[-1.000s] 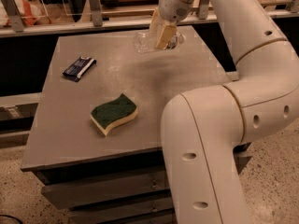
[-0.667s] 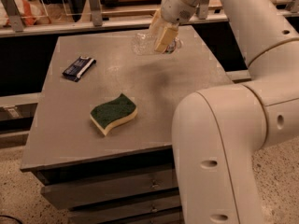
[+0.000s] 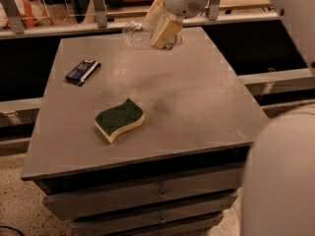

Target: Move water bottle near sponge

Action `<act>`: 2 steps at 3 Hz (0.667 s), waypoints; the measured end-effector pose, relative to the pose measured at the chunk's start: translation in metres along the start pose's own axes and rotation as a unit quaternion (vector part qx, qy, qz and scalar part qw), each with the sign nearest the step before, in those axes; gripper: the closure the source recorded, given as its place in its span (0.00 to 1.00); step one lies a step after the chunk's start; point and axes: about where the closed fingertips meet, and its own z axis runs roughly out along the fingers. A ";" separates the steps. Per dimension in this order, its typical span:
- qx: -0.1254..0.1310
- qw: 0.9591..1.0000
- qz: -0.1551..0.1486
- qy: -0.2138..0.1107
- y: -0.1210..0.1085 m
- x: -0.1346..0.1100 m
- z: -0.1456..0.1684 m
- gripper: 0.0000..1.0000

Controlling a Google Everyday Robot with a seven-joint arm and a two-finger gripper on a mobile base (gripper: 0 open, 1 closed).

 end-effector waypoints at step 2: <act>-0.083 0.994 -0.001 0.077 0.075 -0.024 0.060 1.00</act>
Offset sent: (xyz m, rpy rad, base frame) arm -0.0963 0.0604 -0.1676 -0.3679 0.3277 -0.0179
